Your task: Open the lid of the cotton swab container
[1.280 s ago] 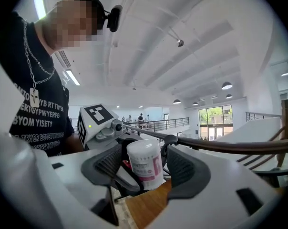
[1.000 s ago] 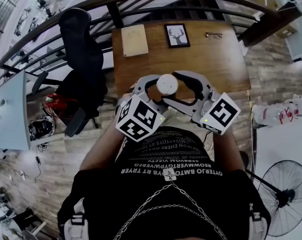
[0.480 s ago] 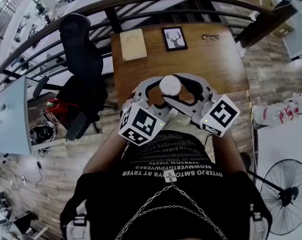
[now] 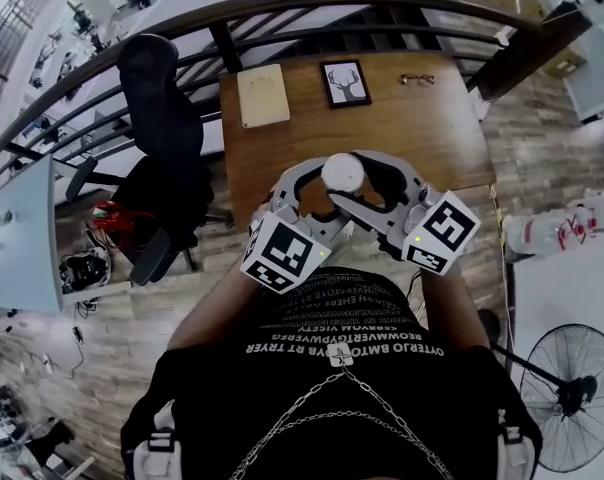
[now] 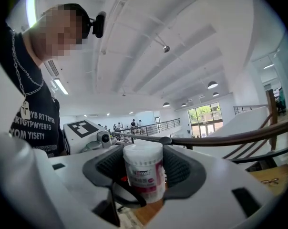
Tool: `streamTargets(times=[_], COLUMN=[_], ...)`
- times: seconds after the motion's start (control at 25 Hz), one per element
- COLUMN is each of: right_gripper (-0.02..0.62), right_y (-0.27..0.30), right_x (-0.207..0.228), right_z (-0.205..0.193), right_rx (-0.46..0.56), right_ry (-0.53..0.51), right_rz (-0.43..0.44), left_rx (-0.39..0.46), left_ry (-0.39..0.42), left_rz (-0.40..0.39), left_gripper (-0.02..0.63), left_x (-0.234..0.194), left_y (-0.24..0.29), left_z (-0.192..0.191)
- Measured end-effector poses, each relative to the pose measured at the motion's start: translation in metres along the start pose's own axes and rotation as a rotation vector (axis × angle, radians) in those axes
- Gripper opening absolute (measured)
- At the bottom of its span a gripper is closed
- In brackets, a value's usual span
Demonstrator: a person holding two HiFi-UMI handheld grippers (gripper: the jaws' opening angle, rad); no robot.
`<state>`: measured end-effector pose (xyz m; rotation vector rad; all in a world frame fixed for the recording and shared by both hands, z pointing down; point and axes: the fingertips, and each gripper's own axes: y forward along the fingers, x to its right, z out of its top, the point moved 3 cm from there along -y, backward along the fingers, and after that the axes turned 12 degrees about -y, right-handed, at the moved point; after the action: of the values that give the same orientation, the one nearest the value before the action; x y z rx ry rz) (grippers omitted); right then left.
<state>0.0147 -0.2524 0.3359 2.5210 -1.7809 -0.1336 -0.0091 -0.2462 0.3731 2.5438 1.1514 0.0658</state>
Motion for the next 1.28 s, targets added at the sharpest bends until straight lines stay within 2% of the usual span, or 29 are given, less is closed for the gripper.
streamTargets(times=[0.36,0.52,0.88,1.12,1.28], right_gripper=[0.259,0.244,0.244,0.245,0.245], right_y=[-0.008,-0.001,0.004,0.004,0.004], right_x=[0.007,0.006,0.002,0.002,0.002], right_z=[-0.005,-0.009,-0.012,-0.012,-0.012], right_rx=[-0.035,-0.086,-0.097,-0.088,-0.083], right_ry=[-0.057,-0.110,-0.208,-0.144,-0.137], right_rz=[0.015,0.005,-0.018,0.002,-0.003], left_rx=[-0.057,-0.097,-0.165,-0.176,-0.176], left_ry=[-0.008,-0.025,-0.063,-0.065,-0.057], left_rz=[0.026,0.045,0.034,0.025,0.020], left_gripper=[0.285,0.281,0.268,0.270,0.272], left_x=[-0.004,-0.009,-0.012,-0.012,-0.012], left_y=[0.010,0.012,0.015,0.011,0.011], left_z=[-0.008,-0.013,-0.017,-0.017,-0.017])
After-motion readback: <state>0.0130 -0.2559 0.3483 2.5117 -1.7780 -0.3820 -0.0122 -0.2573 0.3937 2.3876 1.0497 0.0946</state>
